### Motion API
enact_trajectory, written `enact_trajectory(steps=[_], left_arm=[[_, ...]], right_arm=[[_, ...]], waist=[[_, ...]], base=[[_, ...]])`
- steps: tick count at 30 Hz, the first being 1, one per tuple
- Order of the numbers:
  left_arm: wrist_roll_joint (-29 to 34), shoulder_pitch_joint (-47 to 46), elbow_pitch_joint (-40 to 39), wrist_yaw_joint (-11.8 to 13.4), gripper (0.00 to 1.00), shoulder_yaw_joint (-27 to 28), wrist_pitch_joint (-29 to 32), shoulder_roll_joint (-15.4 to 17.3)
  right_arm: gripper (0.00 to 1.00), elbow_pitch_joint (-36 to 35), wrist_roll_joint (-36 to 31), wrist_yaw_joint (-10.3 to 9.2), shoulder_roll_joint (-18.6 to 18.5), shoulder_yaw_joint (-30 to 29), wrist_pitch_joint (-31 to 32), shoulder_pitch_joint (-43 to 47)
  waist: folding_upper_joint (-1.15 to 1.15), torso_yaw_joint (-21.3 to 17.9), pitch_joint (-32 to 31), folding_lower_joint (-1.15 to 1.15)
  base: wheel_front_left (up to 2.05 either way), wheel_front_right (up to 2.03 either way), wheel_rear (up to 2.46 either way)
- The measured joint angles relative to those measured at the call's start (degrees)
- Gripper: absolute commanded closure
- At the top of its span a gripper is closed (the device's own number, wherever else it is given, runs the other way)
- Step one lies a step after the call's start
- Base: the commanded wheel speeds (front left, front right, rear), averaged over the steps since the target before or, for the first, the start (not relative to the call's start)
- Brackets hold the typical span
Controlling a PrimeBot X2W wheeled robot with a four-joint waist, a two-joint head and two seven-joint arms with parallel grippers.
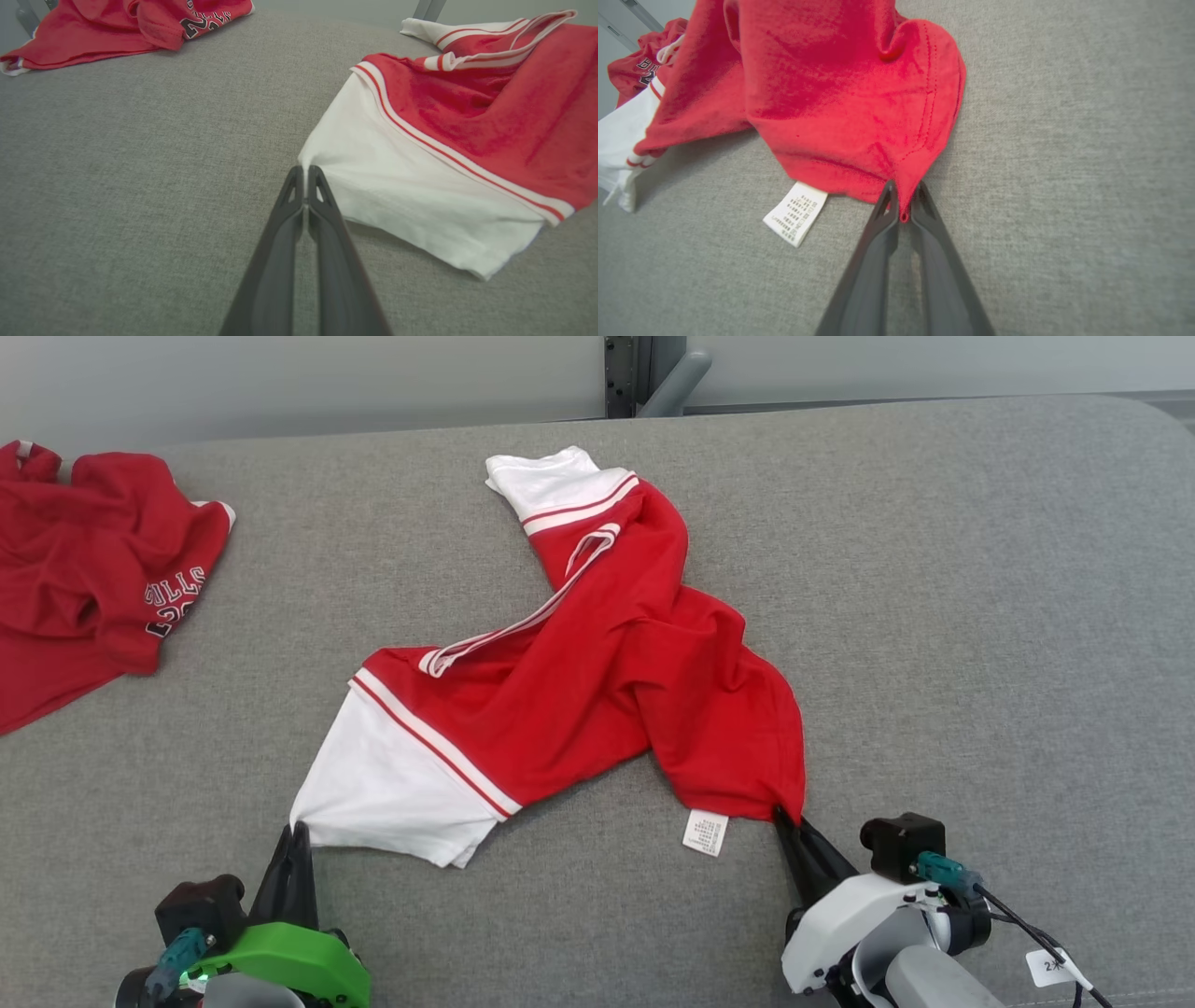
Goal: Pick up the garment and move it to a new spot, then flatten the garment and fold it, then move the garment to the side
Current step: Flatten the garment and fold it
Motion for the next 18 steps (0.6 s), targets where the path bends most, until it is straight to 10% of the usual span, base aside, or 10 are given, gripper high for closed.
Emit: enact_trajectory(steps=[18], left_arm=[[-12.29,1.94,-17.86,-8.4,1.0,11.16,-0.18,-7.31]], right_arm=[[1.0,-22.16,15.86,-0.03,0.01,-8.09,0.07,3.82]], waist=[[0.0,-3.0,-5.45,0.0]], base=[[0.0,0.0,0.0]])
